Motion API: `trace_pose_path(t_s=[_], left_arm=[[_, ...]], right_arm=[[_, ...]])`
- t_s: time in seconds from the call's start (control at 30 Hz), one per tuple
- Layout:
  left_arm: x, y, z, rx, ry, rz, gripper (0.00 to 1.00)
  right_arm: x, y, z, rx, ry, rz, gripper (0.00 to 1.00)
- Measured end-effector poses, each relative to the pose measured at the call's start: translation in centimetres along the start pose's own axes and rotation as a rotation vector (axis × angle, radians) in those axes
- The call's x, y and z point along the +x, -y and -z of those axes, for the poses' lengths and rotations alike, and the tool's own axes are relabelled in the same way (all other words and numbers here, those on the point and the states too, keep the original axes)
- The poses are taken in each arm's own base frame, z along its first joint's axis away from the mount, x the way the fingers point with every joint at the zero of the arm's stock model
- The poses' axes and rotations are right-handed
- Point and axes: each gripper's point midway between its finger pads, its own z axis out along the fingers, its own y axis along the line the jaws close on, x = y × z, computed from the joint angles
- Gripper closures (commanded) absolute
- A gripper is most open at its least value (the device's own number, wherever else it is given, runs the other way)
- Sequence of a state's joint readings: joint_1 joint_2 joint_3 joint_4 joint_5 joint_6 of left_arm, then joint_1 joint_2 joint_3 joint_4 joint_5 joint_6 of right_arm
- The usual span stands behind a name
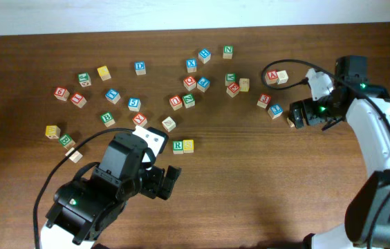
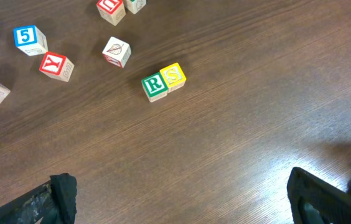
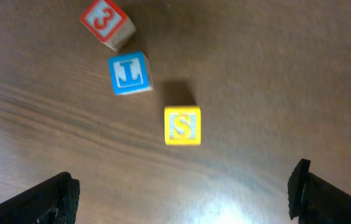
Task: Spell out RSS
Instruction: 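Reach the right gripper to the right and grasp a yellow S block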
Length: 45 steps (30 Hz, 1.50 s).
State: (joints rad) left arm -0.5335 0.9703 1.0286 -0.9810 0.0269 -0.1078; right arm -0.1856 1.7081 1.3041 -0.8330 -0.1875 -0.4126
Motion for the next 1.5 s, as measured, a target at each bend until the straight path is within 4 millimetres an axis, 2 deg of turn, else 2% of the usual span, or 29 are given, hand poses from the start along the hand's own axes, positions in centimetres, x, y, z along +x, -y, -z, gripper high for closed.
trace_pose_path(t_s=[0.1, 0.27, 0.43, 0.57, 0.77, 0.97, 1.03, 1.27, 1.5], left_arm=[[0.0, 0.0, 0.0, 0.0, 0.0, 0.0, 0.01], [0.0, 0.0, 0.0, 0.0, 0.0, 0.0, 0.01], [0.0, 0.0, 0.0, 0.0, 0.0, 0.0, 0.0], [0.0, 0.0, 0.0, 0.0, 0.0, 0.0, 0.01], [0.0, 0.0, 0.0, 0.0, 0.0, 0.0, 0.01], [0.0, 0.0, 0.0, 0.0, 0.0, 0.0, 0.01], [0.0, 0.0, 0.0, 0.0, 0.0, 0.0, 0.01], [0.0, 0.0, 0.0, 0.0, 0.0, 0.0, 0.01], [0.0, 0.0, 0.0, 0.0, 0.0, 0.0, 0.01]], right_arm=[[-0.9, 0.5, -2.4, -0.016, 0.016, 0.056, 0.07], [0.4, 1.0, -6.5, -0.033, -0.056, 0.06, 0.09], [0.7, 1.4, -8.2, -0.023, -0.075, 0.088, 0.13], [1.6, 1.3, -10.1, -0.016, -0.121, 0.111, 0.24], [1.4, 1.6, -10.2, 0.003, -0.119, 0.12, 0.48], [1.4, 1.7, -10.2, 0.006, -0.121, 0.116, 0.55], [1.4, 1.7, -10.2, 0.006, -0.122, 0.116, 0.6], [1.5, 1.6, -10.2, 0.006, -0.125, 0.09, 0.71], [1.6, 1.6, -10.1, 0.007, -0.13, 0.038, 0.77]])
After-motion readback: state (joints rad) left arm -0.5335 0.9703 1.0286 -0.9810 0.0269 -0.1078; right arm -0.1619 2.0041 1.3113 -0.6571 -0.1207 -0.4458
